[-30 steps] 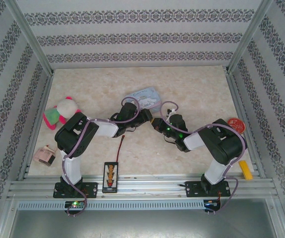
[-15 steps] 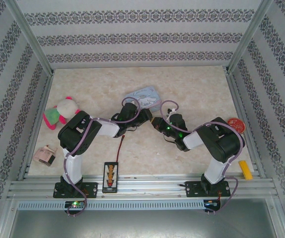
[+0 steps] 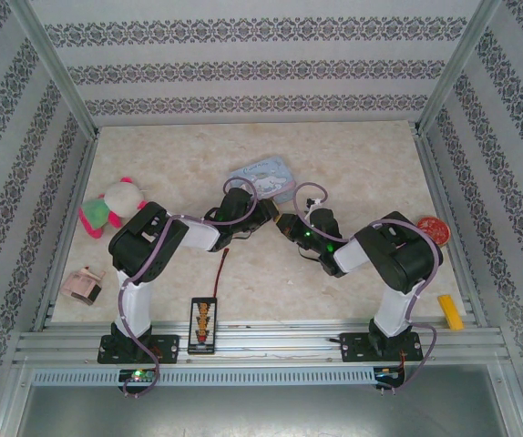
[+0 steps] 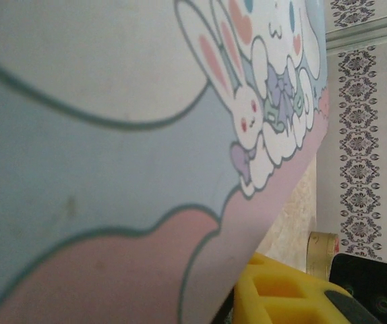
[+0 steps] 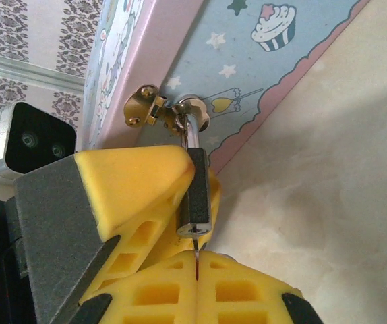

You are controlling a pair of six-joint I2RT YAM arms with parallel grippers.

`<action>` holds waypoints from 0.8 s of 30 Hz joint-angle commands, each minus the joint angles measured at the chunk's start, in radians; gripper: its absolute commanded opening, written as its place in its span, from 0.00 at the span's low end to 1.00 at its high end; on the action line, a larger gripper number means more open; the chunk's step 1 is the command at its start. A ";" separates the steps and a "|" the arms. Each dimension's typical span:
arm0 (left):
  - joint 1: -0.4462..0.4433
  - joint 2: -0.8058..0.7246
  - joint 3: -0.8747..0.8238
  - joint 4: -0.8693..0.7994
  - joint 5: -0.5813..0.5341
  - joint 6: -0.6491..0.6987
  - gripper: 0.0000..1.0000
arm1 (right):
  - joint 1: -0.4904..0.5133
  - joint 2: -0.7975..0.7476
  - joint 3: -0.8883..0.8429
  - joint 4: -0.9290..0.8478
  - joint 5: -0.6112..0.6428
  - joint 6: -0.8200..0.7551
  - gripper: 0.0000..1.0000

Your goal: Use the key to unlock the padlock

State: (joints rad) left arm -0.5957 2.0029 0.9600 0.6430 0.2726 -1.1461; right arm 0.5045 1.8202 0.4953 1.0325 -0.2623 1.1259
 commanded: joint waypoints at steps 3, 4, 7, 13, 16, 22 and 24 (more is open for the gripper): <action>0.004 0.011 0.004 0.029 0.035 0.004 0.13 | -0.009 0.019 0.010 0.081 -0.005 0.017 0.02; 0.004 0.010 0.001 0.029 0.039 0.005 0.12 | -0.009 0.018 0.008 0.083 -0.004 0.019 0.02; 0.004 0.004 -0.009 0.027 0.054 0.011 0.06 | -0.011 0.016 0.001 0.094 0.000 0.029 0.02; -0.001 -0.006 -0.039 0.053 0.105 0.018 0.00 | -0.011 0.024 -0.015 0.140 0.011 0.073 0.02; -0.008 -0.022 -0.075 0.119 0.140 0.031 0.00 | -0.014 0.025 -0.027 0.173 0.023 0.113 0.01; -0.021 -0.084 -0.142 0.131 0.186 0.085 0.00 | -0.007 0.008 -0.056 0.188 0.045 0.171 0.00; -0.027 -0.097 -0.153 0.120 0.193 0.097 0.00 | 0.001 0.008 -0.064 0.192 0.052 0.179 0.00</action>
State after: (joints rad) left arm -0.5892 1.9518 0.8349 0.7563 0.3470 -1.1042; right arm 0.5022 1.8385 0.4305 1.1183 -0.2691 1.2755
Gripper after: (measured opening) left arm 0.153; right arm 0.062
